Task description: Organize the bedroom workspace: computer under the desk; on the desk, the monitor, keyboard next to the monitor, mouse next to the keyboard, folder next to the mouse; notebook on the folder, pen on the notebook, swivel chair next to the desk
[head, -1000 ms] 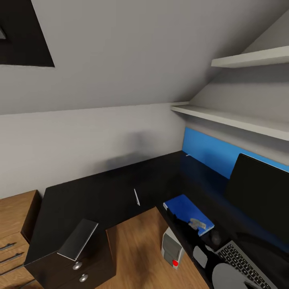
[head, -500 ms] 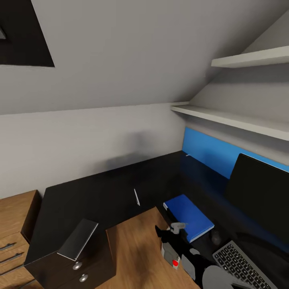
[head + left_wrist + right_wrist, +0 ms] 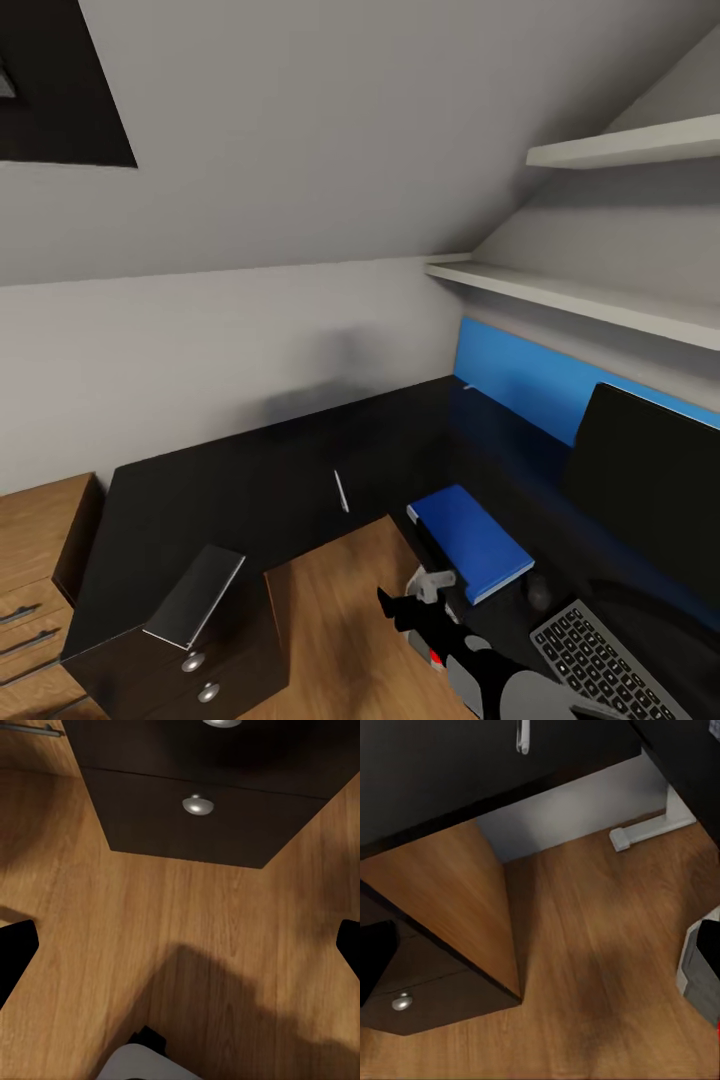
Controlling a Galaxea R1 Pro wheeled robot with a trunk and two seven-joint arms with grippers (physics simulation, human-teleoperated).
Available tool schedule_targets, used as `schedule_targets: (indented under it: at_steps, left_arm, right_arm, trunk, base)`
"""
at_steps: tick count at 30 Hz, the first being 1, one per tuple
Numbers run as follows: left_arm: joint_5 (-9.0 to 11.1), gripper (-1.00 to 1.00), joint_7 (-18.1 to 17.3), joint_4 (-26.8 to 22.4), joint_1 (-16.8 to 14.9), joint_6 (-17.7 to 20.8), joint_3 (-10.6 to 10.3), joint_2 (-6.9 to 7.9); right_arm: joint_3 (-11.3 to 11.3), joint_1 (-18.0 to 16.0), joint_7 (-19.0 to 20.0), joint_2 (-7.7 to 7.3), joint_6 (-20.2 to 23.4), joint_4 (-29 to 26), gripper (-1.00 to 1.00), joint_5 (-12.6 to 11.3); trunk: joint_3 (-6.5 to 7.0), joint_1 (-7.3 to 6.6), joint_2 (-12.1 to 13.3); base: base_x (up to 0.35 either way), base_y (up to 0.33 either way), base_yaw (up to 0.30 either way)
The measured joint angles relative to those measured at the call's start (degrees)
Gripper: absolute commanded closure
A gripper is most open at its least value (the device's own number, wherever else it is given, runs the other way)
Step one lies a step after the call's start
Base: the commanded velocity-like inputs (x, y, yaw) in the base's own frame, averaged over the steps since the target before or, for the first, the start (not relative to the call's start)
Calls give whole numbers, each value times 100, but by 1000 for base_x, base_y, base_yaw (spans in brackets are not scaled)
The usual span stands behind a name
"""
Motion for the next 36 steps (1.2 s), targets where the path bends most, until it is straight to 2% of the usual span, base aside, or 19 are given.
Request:
schedule_targets:
  at_steps: [6, 17, 36]
  left_arm:
    - [1, -100, 0, -1, 0, -2, 0, 0]
    - [0, -100, 0, 0, 0, -3, 0, 0]
    - [0, -100, 0, 0, 0, 10, 0, -3]
  right_arm:
    - [-7, 5, -68, 7, 3, 186, -100, 4]
    - [-3, 79, -469, 42, -20, 231, -100, 9]
    - [-3, 86, -527, 49, -30, 231, -100, 19]
  trunk:
    - [0, 0, 0]
    - [-7, 0, 0]
    - [-35, 0, 0]
  base:
    - [0, 0, 222]
    - [0, 0, 276]
    - [0, 0, 280]
